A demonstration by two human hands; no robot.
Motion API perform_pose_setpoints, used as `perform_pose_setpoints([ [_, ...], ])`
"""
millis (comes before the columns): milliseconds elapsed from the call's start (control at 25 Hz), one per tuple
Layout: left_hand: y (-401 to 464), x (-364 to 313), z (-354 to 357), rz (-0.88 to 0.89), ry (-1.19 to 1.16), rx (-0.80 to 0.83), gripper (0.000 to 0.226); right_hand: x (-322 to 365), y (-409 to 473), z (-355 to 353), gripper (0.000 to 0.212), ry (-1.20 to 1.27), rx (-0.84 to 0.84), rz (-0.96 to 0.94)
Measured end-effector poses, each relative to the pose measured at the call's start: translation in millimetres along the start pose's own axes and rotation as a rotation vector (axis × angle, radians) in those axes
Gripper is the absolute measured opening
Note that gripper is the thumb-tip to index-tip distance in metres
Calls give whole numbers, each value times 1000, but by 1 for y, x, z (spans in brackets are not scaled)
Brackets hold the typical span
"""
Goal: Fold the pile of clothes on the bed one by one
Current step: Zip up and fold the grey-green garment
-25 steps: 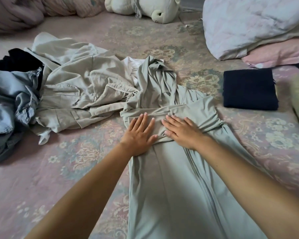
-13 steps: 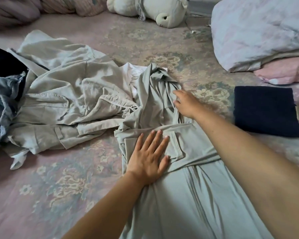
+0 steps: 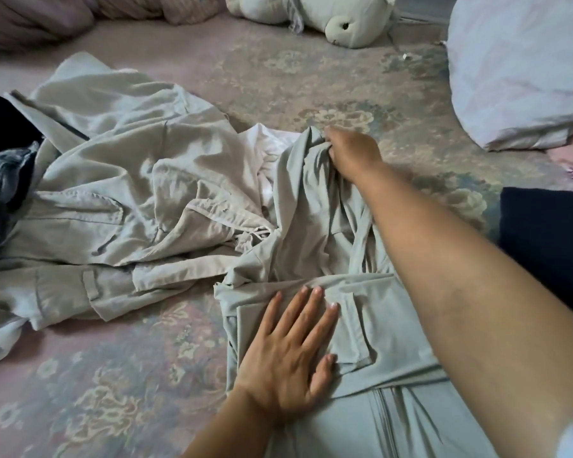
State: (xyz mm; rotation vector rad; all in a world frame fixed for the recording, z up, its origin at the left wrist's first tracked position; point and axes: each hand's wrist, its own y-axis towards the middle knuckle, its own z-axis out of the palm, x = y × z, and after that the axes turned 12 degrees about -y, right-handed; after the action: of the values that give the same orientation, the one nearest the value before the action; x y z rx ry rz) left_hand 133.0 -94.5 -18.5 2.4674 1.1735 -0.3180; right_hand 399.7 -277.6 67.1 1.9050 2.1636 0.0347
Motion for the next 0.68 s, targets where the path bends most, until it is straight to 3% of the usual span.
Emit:
perform_pose_setpoints([
  [280,5,-2,-9,-67,27,122,62,-25,-45,-129,35,81,-96,-41],
  [480,11,-18,-33,-37,168,216,65,-19,-179,-176,25,-20,-125,-183],
  [600,-12,-24,-64,82,95,-56,35,1,-287,-163,21,8,-165,-211],
  [680,-39,-23,-76,4,-39,-213,29,21,-350,-145,22,-10,-81,-235],
])
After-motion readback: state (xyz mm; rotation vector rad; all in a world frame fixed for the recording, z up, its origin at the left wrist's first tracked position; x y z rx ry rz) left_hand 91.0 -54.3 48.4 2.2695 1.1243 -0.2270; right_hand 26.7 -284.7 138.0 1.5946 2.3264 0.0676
